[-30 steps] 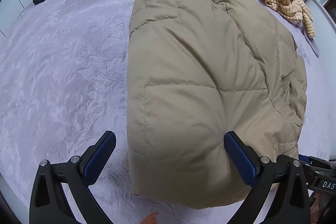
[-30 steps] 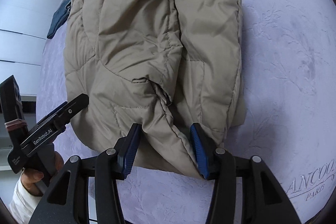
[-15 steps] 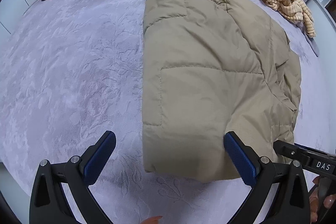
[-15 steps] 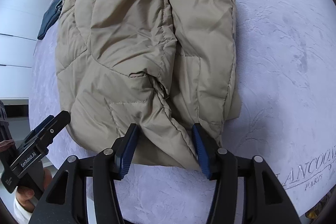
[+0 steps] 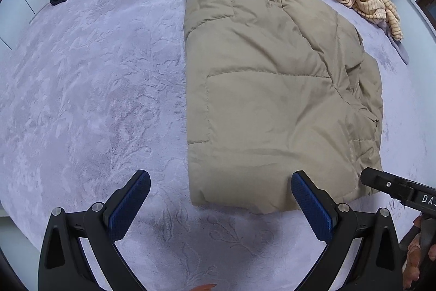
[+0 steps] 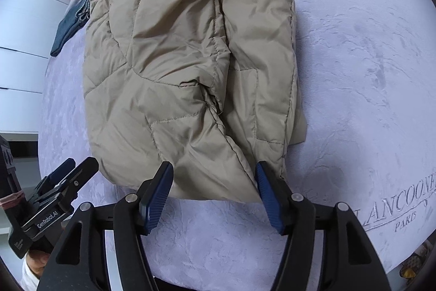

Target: Fold large clothes

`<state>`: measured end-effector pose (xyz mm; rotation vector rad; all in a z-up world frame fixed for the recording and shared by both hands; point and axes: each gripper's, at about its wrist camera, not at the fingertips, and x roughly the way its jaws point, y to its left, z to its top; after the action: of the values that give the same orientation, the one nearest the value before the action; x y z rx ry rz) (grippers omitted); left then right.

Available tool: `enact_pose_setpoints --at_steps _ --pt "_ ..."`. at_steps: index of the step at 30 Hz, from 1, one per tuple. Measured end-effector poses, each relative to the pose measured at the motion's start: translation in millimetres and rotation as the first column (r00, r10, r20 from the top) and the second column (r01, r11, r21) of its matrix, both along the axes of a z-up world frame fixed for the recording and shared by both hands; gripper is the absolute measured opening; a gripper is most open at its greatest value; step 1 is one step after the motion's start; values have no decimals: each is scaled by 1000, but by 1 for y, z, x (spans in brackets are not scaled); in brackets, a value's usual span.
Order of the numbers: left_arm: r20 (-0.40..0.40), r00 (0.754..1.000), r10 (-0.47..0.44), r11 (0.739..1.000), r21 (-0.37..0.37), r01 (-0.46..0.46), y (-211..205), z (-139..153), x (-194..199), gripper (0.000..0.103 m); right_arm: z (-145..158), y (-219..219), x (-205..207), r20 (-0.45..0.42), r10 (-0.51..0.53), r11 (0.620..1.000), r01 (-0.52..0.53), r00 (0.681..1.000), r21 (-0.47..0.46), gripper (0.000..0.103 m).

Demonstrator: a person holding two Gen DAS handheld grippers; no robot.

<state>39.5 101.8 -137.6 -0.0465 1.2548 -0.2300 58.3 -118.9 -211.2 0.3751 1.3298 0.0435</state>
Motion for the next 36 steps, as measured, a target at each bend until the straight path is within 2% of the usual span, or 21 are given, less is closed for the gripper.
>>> enact_pose_setpoints --at_steps 7,12,19,28,32,36 --pt "-4 1000 27 1000 14 -27 3 3 -11 103 -7 -4 4 -17 30 999 -31 999 -14 69" --pt "4 998 62 997 40 -62 0 9 -23 103 1 -8 -6 8 72 997 -72 997 3 73" --pt "45 997 70 997 38 -72 -15 39 -45 103 29 -22 -35 55 104 994 -105 993 24 79" --pt "86 993 79 996 39 -82 -29 68 -88 103 54 -39 -68 112 130 991 -124 985 -57 81" --pt "147 985 85 992 81 -98 -26 85 -111 103 67 -34 -80 145 158 986 -148 977 -78 82" --pt "187 976 111 991 56 -123 -13 105 -128 103 84 -29 -96 195 182 980 -163 964 -111 86"
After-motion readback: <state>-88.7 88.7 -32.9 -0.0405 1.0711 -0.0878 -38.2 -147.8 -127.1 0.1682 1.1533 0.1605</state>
